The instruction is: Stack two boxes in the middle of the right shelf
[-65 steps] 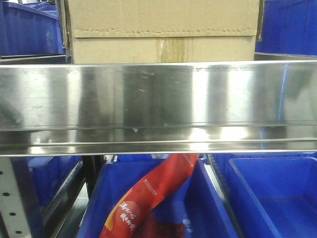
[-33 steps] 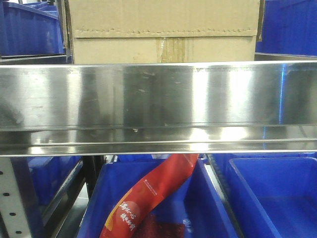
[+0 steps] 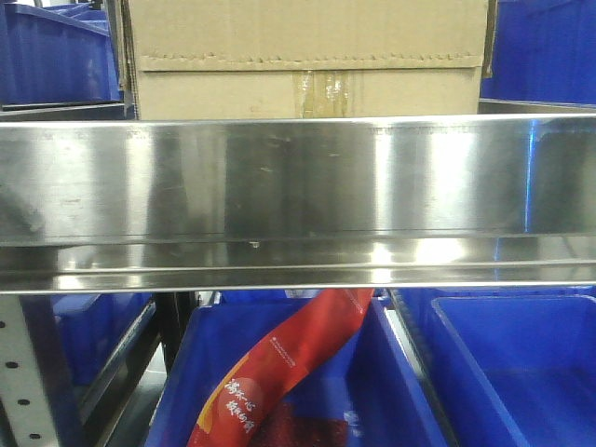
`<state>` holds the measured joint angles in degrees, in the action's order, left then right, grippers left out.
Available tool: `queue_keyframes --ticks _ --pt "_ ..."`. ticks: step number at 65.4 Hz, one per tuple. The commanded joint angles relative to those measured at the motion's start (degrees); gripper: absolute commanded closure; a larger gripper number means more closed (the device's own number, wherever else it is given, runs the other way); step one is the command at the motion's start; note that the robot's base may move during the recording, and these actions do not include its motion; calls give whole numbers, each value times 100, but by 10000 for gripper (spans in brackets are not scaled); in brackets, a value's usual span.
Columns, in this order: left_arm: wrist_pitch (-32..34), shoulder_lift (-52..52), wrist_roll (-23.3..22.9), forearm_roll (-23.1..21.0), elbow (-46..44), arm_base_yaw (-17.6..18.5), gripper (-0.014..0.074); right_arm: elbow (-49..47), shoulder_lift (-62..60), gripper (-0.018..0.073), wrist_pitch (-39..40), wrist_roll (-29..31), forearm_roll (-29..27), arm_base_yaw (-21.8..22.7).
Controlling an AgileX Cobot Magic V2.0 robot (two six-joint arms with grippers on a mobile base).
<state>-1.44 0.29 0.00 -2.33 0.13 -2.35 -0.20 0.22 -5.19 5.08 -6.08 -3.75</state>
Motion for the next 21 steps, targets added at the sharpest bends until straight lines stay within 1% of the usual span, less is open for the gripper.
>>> queue_keyframes --ticks 1,21 --pt "91 -29 0 -16 -13 -7 708 20 -22 715 67 -16 -10 19" --pt "91 -29 0 -16 -13 -7 708 20 -22 715 67 -16 -10 19"
